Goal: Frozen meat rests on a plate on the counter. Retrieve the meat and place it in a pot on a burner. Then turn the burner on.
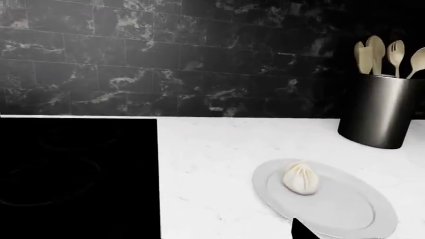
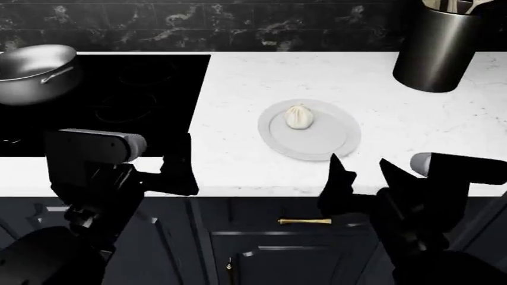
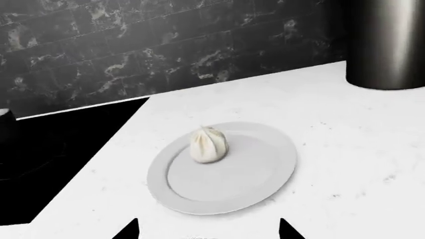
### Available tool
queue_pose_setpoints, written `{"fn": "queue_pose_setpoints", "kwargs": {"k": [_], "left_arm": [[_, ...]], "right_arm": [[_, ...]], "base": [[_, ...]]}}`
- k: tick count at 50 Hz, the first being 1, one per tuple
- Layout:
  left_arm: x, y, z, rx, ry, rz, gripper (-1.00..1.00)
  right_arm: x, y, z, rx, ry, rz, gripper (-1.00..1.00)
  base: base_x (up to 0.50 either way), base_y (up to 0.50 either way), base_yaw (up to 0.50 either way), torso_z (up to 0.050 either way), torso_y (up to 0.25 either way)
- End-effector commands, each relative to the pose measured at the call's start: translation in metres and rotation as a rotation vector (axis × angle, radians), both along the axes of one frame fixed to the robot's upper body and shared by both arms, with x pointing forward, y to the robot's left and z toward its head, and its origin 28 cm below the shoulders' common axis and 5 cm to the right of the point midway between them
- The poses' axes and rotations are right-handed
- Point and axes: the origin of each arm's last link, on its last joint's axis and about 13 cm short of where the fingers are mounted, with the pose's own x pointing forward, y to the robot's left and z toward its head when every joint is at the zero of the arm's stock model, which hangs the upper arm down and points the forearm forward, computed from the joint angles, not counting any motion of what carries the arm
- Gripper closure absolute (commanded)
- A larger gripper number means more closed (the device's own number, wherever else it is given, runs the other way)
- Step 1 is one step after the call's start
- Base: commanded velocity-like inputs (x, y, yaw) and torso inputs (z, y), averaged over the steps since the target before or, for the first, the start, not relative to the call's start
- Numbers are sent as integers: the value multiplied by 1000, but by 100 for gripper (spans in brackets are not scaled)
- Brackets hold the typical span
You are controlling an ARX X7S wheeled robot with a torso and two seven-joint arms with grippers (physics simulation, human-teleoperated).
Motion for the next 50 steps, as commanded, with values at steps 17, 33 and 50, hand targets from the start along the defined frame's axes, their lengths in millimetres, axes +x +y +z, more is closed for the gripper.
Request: {"fn": "queue_pose_setpoints", "kwargs": {"k": [17,33,50], "left_arm": [[-5,6,31,65,-37,-49,-100],[-4,4,30,77,-37,-53,-100],[-7,4,31,76,-57,-63,-100]], "right_arm": [[-14,-5,39,-186,-44,124,-100],[-11,-13,40,-179,-49,74,-100],[4,-16,40,-204,71,80,-100]], "base": [[150,295,0,0,0],[455,104,0,0,0],[140,0,0,0,0]]}}
